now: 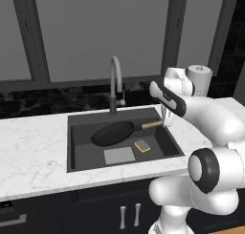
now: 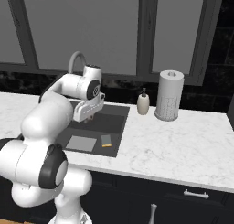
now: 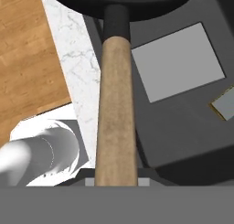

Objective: Pick the pan and sponge and place them into the sink. Then turn on the water.

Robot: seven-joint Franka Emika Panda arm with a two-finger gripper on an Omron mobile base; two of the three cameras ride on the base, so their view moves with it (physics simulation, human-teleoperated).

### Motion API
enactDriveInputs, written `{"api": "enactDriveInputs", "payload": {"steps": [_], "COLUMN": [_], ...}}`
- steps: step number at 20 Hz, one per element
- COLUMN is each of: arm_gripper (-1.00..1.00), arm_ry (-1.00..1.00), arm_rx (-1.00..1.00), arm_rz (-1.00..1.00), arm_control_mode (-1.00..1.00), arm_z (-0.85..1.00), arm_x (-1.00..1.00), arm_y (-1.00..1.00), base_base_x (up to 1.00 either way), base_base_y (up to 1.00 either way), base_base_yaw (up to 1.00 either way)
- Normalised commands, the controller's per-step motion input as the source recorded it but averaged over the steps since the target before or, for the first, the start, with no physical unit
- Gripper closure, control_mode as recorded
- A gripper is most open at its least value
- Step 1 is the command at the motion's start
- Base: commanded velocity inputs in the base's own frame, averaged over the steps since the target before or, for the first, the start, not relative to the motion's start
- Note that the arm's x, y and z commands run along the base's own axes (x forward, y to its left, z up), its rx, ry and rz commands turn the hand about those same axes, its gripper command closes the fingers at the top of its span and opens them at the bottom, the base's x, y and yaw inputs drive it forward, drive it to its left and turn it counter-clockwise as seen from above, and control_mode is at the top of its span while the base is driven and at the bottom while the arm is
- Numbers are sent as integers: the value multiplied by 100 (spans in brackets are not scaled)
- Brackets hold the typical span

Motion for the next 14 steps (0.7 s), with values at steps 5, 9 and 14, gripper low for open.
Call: {"api": "enactDriveInputs", "payload": {"steps": [5,9,14], "arm_gripper": [100,100,100], "arm_ry": [0,0,0], "arm_rx": [0,0,0], "arm_rz": [3,4,5], "arm_control_mode": [-100,-100,-100], "arm_z": [-22,-14,-6], "arm_x": [13,16,18], "arm_y": [-6,0,0], "base_base_x": [0,0,0], "base_base_y": [0,0,0], "base_base_yaw": [0,0,0]}}
